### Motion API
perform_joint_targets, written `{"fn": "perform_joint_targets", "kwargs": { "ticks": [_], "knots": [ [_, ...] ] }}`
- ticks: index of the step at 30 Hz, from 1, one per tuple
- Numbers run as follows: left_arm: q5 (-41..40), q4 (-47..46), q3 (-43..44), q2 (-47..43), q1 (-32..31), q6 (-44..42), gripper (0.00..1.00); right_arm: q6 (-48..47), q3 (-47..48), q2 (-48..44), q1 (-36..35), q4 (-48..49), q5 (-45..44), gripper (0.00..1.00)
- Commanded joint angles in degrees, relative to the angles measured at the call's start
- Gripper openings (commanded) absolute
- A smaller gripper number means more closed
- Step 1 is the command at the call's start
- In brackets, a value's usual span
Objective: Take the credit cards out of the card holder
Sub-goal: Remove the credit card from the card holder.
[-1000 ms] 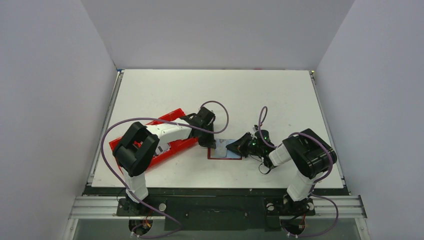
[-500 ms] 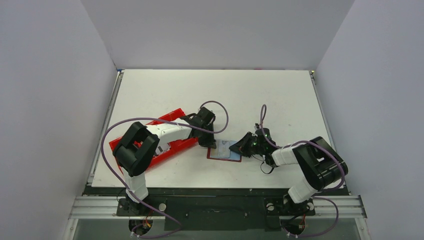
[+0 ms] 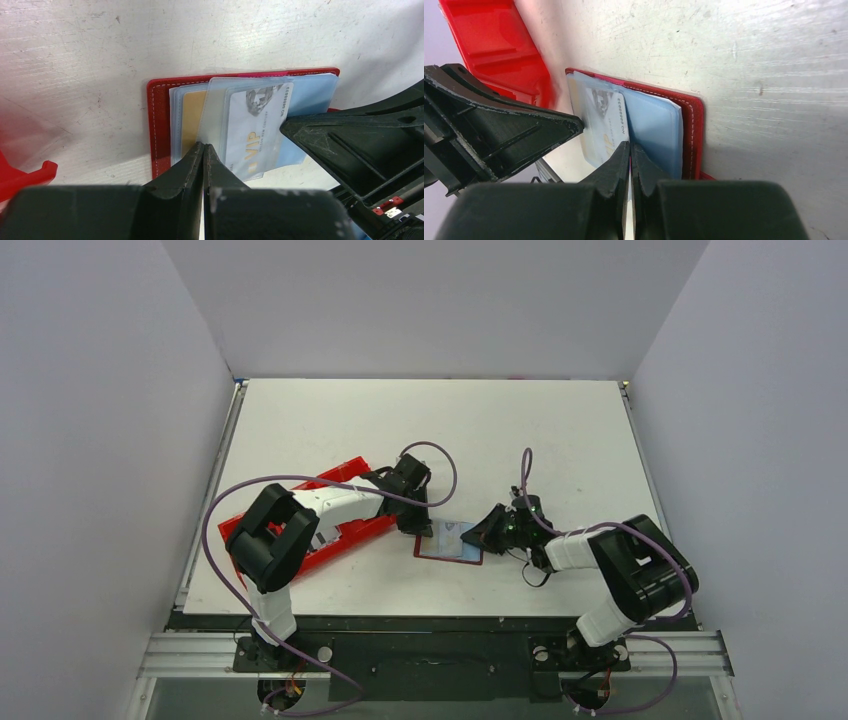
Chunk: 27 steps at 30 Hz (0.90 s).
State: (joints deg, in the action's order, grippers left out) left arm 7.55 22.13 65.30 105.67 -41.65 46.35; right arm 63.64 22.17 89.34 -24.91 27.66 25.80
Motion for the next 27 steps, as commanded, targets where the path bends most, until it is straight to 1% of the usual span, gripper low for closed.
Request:
{"fn": "perform_joint_targets", "kwargs": {
  "ticks": [1, 10, 15, 16, 18, 19, 21, 23, 27],
  "knots": [
    [-5.55, 4.68, -2.19, 3.0, 0.48, -1.24, 0.0, -2.33, 0.45, -2.07, 1.67, -2.14, -2.81, 0.0],
    [-5.58, 4.66, -2.04, 3.02, 0.47, -1.21, 0.0, -3.48, 0.28, -2.99, 2.93, -3.54, -2.47, 0.0],
    [-5.39, 4.39, -1.92, 3.25, 0.49, -1.34, 0.0, -3.19, 0.44, -2.61, 2.93, -2.36, -0.65, 0.0],
    [-5.33, 4.41, -1.88, 3.24, 0.5, -1.35, 0.0, -2.8, 0.33, -2.65, 2.93, -1.47, -0.39, 0.01],
    [-5.3, 4.41, -1.85, 3.33, 0.45, -1.33, 0.0, -2.23, 0.26, -2.53, 2.91, -0.29, 0.8, 0.07],
    [-5.27, 4.37, -1.84, 3.3, 0.43, -1.34, 0.0, -2.0, 0.2, -2.27, 2.88, 0.26, 1.21, 0.14],
    [-5.2, 4.29, -1.84, 3.36, 0.49, -1.35, 0.0, -0.63, 0.11, -1.83, 2.63, 2.51, 2.38, 0.21],
    [-5.18, 4.27, -1.72, 3.4, 0.51, -1.35, 0.0, 0.2, 0.09, -1.42, 1.98, 3.81, 2.93, 0.23],
    [-5.09, 4.22, -1.77, 3.4, 0.41, -1.35, 0.0, 1.9, 0.05, -0.13, -0.04, 6.18, 2.86, 0.24]
  ]
}}
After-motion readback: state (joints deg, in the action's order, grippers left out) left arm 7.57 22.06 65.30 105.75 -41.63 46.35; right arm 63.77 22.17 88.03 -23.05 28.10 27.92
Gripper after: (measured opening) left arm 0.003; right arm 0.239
